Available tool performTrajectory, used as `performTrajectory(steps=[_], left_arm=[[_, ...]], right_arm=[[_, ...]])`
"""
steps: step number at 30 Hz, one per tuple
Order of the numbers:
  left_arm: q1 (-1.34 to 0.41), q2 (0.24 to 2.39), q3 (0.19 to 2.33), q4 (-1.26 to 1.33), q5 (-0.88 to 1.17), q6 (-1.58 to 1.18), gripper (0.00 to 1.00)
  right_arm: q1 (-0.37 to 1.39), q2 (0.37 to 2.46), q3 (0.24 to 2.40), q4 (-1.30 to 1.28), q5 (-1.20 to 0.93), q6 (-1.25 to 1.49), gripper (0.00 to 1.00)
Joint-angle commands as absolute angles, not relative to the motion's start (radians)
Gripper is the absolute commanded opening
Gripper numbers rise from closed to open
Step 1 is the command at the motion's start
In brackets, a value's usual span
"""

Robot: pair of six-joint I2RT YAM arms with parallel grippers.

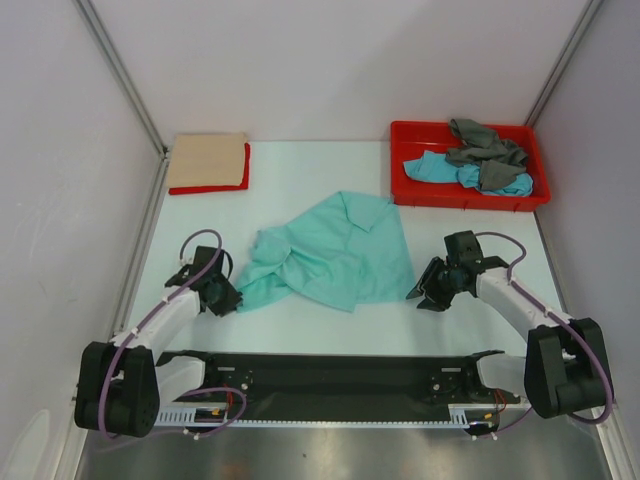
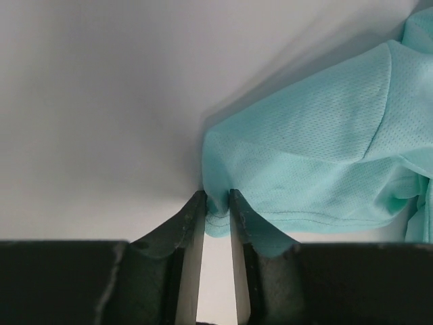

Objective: Fold and stack the t-shirts
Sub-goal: Flatten the tshirt out

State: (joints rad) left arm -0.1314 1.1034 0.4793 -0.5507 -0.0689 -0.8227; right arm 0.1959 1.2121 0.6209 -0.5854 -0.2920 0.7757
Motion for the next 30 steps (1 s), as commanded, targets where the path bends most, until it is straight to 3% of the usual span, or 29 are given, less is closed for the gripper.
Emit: performTrajectory(steps=[1, 5, 12, 30], left_arm=[[-0.123, 1.117, 0.426, -0.571, -0.060, -0.847, 0.26], [-0.118, 1.089, 0.437, -0.591, -0.051, -0.865, 0.24], [-0.114, 1.025, 0.457, -0.627, -0.043, -0.862, 0.05], [-0.114, 0.974, 0.468, -0.641, 0.029, -0.862, 0.00]], right_arm=[[0.193, 1.224, 0.617, -0.554, -0.267, 0.807, 0.45], [0.193, 1.239, 0.612, -0.540, -0.253, 0.830, 0.49], [0.193, 1.259, 0.569, -0.463, -0.258, 0.922, 0.49], [0.190, 1.341, 0.548, -0.365, -0.163, 0.985, 0.41]])
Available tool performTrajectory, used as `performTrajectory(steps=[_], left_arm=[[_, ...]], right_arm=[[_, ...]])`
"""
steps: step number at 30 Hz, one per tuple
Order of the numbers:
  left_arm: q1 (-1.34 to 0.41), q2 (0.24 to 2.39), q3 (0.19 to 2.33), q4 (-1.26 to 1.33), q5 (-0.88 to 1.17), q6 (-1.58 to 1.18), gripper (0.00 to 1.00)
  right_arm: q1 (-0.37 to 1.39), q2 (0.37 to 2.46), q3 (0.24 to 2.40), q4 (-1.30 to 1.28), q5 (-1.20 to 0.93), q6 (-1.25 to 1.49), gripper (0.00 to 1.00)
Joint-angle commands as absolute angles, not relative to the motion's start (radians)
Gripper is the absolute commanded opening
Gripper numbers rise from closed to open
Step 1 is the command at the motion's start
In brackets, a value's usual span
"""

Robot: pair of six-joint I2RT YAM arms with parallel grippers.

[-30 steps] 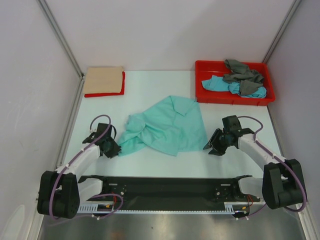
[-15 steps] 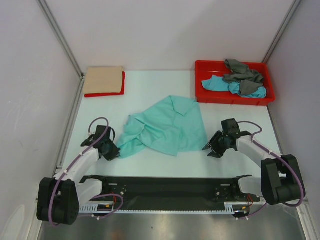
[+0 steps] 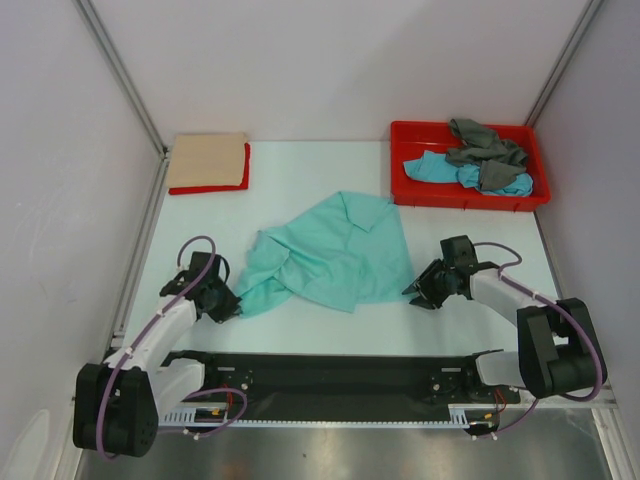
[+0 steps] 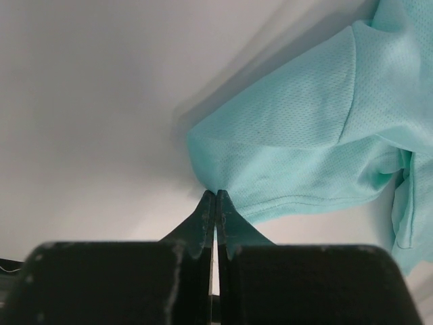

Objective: Fold and stack the t-shirts
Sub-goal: Flatten the tshirt out

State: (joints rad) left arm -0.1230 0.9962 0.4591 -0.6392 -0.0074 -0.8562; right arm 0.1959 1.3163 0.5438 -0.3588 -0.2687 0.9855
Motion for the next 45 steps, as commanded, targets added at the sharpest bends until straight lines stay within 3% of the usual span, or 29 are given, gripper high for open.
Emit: performTrajectory(steps=[1, 6, 9, 10, 11, 17, 23, 36, 45], left_arm=[[-0.114, 0.973, 0.466, -0.638, 0.032, -0.864, 0.00], [-0.114, 0.966, 0.474, -0.635, 0.034, -0.862, 0.00], [-0.114, 0.960, 0.482, -0.637, 0.035, -0.861, 0.00], [-0.114, 0.957, 0.497, -0.637, 0.043, -0.851, 0.00], [-0.114, 0.953, 0.508, -0.638, 0.051, -0.841, 0.00], [-0.114, 0.922, 0.701, -0.696, 0.069, -0.736, 0.00], [-0.114, 0.913, 0.975, -0.732, 0.113, -0.690, 0.00], [-0.107, 1.110, 1.797, -0.730, 0.137, -0.591, 0.00], [-0.015, 1.126, 1.796, -0.618, 0.267, -0.744, 0.01]], right_arm=[[0.190, 1.342, 0.546, -0.370, -0.158, 0.988, 0.40], [0.189, 1.367, 0.540, -0.342, -0.152, 0.985, 0.29], [0.189, 1.399, 0.549, -0.330, -0.141, 0.947, 0.13], [0.189, 1.411, 0.557, -0.337, -0.138, 0.934, 0.01], [0.189, 1.411, 0.577, -0.347, -0.135, 0.919, 0.00], [0.205, 1.263, 0.711, -0.555, -0.117, 0.795, 0.00], [0.221, 1.134, 0.981, -0.758, -0.126, 0.631, 0.00], [0.180, 1.288, 1.742, -0.948, -0.100, 0.476, 0.00], [0.089, 1.342, 2.000, -0.992, -0.080, 0.457, 0.00]])
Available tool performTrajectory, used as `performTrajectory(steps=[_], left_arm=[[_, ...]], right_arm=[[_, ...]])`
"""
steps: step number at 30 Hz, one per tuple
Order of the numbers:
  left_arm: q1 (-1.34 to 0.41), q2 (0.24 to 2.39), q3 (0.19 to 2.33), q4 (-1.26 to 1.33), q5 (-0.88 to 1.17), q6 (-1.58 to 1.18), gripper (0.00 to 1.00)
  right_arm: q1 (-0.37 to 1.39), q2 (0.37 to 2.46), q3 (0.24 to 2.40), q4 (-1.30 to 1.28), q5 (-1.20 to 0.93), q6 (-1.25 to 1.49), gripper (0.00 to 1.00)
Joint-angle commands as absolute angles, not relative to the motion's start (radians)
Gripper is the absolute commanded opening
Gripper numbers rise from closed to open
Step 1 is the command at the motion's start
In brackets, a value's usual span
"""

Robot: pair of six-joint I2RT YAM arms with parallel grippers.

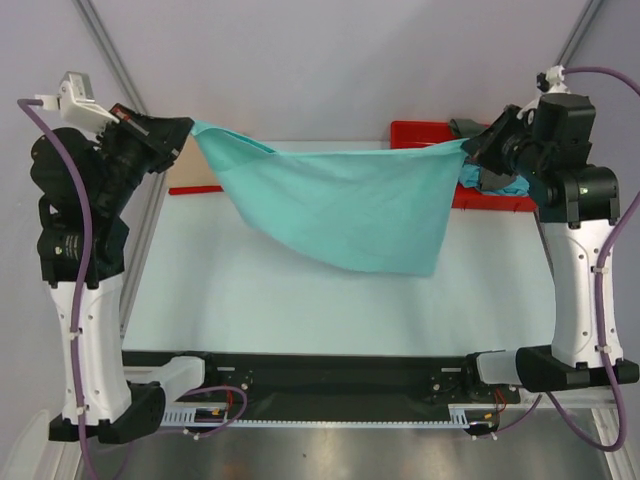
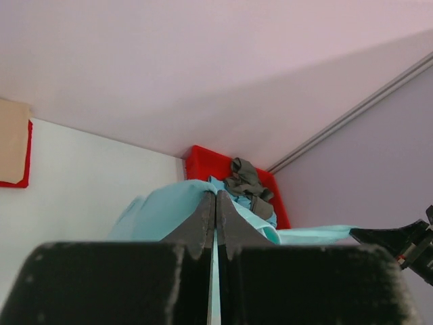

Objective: Fold and stack the t-shirts
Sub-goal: Flatten the tshirt out

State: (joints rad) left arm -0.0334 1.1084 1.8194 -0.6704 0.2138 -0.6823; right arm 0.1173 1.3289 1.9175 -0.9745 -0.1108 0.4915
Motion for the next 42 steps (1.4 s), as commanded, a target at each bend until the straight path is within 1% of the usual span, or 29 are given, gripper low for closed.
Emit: performTrajectory(steps=[1, 2, 3, 4, 7, 8, 10, 12, 15, 17, 19, 21, 23, 26, 27, 29, 31, 35, 38, 42], left_arm=[[-0.014, 1.150, 1.792, -0.618, 0.278, -0.753, 0.00], [-0.006, 1.167, 1.789, -0.617, 0.313, -0.761, 0.00], [-0.005, 1.181, 1.830, -0.629, 0.328, -0.785, 0.00], [-0.005, 1.186, 1.862, -0.629, 0.337, -0.785, 0.00], [-0.005, 1.164, 1.947, -0.575, 0.266, -0.746, 0.00], [0.026, 1.187, 1.959, -0.581, 0.256, -0.732, 0.00], [0.057, 1.241, 2.022, -0.652, 0.343, -0.755, 0.00], [0.067, 1.253, 2.007, -0.625, 0.399, -0.785, 0.00], [0.075, 1.223, 1.986, -0.519, 0.422, -0.784, 0.00], [0.083, 1.232, 2.034, -0.523, 0.446, -0.767, 0.00], [0.084, 1.252, 2.126, -0.526, 0.501, -0.750, 0.00], [0.083, 1.262, 2.190, -0.484, 0.566, -0.756, 0.00], [0.083, 1.252, 2.200, -0.448, 0.627, -0.768, 0.00], [0.083, 1.207, 2.148, -0.373, 0.656, -0.770, 0.00], [0.084, 1.197, 2.100, -0.324, 0.655, -0.781, 0.00], [0.084, 1.189, 2.048, -0.251, 0.646, -0.813, 0.00], [0.083, 1.206, 2.031, -0.212, 0.646, -0.833, 0.00], [0.090, 1.267, 2.134, -0.219, 0.656, -0.873, 0.00], [0.097, 1.269, 2.198, -0.245, 0.679, -0.858, 0.00], [0.100, 1.224, 2.172, -0.261, 0.713, -0.827, 0.00]], right_arm=[[0.078, 1.356, 2.020, -1.002, -0.086, 0.457, 0.00], [0.068, 1.373, 2.057, -1.017, -0.112, 0.465, 0.00], [0.058, 1.412, 2.095, -1.050, -0.129, 0.469, 0.00], [0.045, 1.428, 2.202, -1.069, -0.138, 0.472, 0.00], [0.041, 1.456, 2.328, -1.098, -0.114, 0.459, 0.00], [0.041, 1.451, 2.309, -1.083, -0.118, 0.459, 0.00], [0.037, 1.475, 2.298, -1.100, -0.143, 0.471, 0.00], [0.040, 1.485, 2.330, -1.120, -0.187, 0.489, 0.00], [0.043, 1.419, 2.221, -1.040, -0.199, 0.491, 0.00], [0.041, 1.419, 2.227, -1.063, -0.234, 0.486, 0.00], [0.040, 1.408, 2.246, -1.091, -0.262, 0.482, 0.00], [0.043, 1.353, 2.226, -1.059, -0.291, 0.479, 0.00], [0.044, 1.315, 2.206, -1.023, -0.325, 0.469, 0.00], [0.043, 1.253, 2.142, -0.954, -0.340, 0.471, 0.00], [0.043, 1.246, 2.126, -0.927, -0.344, 0.474, 0.00], [0.044, 1.249, 2.077, -0.904, -0.339, 0.479, 0.00], [0.043, 1.284, 2.094, -0.914, -0.322, 0.480, 0.00], [0.040, 1.304, 2.169, -0.934, -0.339, 0.508, 0.00], [0.041, 1.278, 2.172, -0.968, -0.347, 0.500, 0.00], [0.041, 1.220, 2.116, -0.967, -0.350, 0.499, 0.00]])
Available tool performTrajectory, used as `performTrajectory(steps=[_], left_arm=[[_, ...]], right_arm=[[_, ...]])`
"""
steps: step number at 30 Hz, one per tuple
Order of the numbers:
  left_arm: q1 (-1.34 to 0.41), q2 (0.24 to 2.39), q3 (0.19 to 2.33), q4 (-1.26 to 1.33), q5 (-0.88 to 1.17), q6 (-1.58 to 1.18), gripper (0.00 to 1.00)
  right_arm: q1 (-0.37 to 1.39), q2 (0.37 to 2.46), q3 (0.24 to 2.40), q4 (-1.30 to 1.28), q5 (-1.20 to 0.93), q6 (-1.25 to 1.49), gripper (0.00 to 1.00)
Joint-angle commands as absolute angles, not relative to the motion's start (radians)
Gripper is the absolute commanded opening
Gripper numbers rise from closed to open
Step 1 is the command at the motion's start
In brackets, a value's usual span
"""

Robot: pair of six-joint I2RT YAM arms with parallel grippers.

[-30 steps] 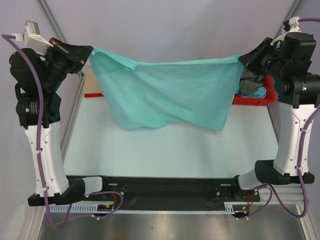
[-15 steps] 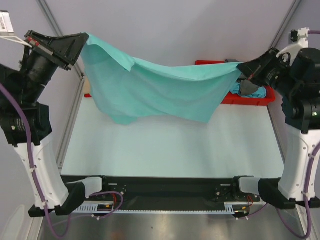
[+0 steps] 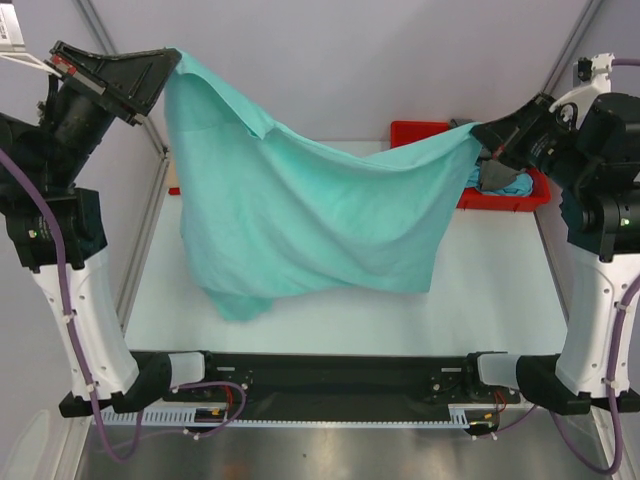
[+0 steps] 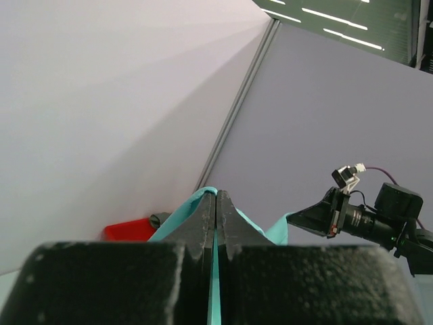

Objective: Fold and stack the t-shirts
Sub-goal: Flatten the tshirt out

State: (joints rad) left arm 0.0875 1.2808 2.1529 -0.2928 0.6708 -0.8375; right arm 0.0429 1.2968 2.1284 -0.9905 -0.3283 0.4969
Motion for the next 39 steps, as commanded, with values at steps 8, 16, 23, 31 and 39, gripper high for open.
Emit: performTrajectory(steps=[8, 16, 23, 31, 39], left_arm=[[0.104, 1.169, 2.137, -0.331, 0.713, -0.805, 0.00], [0.106, 1.023, 2.131, -0.495, 0.778, -0.730, 0.00], [0.106, 0.896, 2.128, -0.626, 0.736, -0.663, 0.00], [0.106, 0.891, 2.074, -0.568, 0.696, -0.725, 0.00], [0.100, 0.883, 1.508, -0.336, 0.638, -0.778, 0.00]], right_arm=[[0.041, 1.195, 2.144, -1.026, -0.365, 0.506, 0.00], [0.040, 1.057, 2.128, -1.150, -0.448, 0.462, 0.00], [0.041, 0.944, 2.111, -1.230, -0.541, 0.489, 0.00], [0.041, 0.937, 2.067, -1.227, -0.539, 0.528, 0.00], [0.041, 0.913, 1.530, -0.953, -0.404, 0.590, 0.00]])
